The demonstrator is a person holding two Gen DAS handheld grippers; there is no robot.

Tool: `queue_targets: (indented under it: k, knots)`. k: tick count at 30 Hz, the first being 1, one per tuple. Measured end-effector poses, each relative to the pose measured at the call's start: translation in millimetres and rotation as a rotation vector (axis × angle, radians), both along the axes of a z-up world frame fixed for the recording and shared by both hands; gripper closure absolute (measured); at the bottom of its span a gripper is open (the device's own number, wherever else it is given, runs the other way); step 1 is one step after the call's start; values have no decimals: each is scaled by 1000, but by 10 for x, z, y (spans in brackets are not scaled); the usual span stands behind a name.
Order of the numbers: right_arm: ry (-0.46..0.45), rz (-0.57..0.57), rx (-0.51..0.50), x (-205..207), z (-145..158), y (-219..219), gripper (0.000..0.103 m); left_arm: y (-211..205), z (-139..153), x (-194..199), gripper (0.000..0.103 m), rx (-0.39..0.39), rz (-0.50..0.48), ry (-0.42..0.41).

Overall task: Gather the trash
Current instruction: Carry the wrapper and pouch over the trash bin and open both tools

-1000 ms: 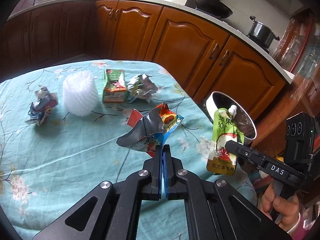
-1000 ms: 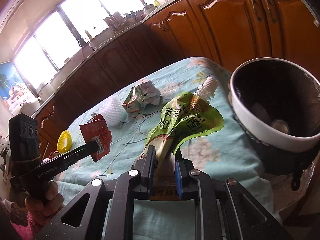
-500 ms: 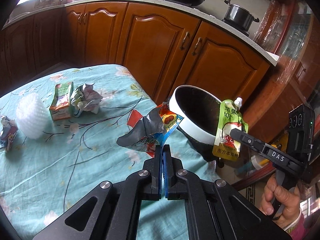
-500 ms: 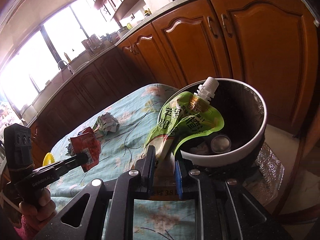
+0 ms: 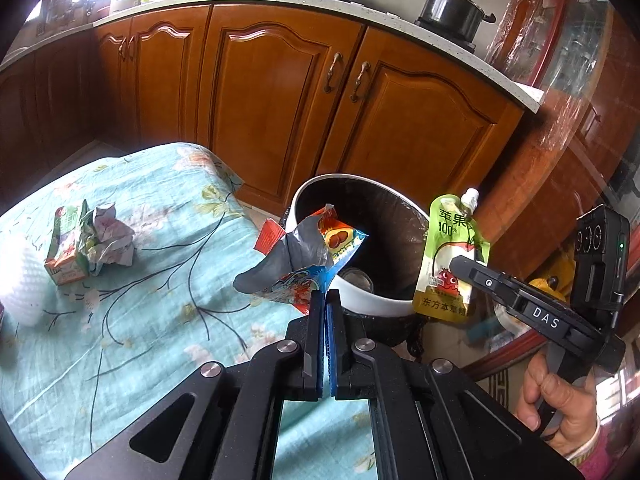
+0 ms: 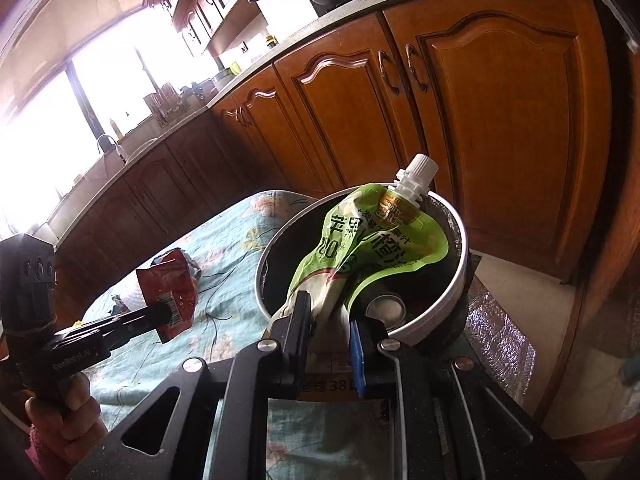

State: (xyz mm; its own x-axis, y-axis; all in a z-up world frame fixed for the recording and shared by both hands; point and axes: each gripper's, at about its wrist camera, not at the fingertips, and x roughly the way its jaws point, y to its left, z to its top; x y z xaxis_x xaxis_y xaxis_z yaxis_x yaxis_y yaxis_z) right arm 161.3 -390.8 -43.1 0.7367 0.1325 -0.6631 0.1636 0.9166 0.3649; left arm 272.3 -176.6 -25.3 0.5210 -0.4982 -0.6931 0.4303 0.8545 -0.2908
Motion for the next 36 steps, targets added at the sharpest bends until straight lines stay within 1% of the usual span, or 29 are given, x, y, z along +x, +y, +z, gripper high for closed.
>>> queue_targets:
  k: [8, 15, 22, 25, 31, 33, 34, 35, 36]
  knots:
    - [18, 9, -35, 77, -12, -137, 85, -352, 13, 213, 103, 39, -41, -3]
    - [43, 42, -78, 285, 21, -219, 85, -645, 10, 420, 103, 67, -71, -8]
    - [98, 88, -114, 462, -50, -228, 85, -853, -129, 693, 103, 82, -100, 46]
    - [122, 101, -105, 485, -124, -245, 85, -943, -193, 778, 103, 98, -109, 56]
    - [138, 107, -105, 534, -117, -287, 84, -1009, -285, 911, 102, 103, -110, 92]
    - [144, 113, -97, 558, -127, -309, 79, -980, -311, 930, 96, 95, -110, 104]
    - [147, 113, -91, 567, -130, -319, 79, -975, -318, 939, 91, 88, -108, 115]
    - [149, 112, -84, 571, -134, -330, 78, -955, -314, 938, 80, 81, -102, 118]
    - [150, 108, -80, 568, -143, -342, 77, -934, -306, 936, 76, 76, -93, 111]
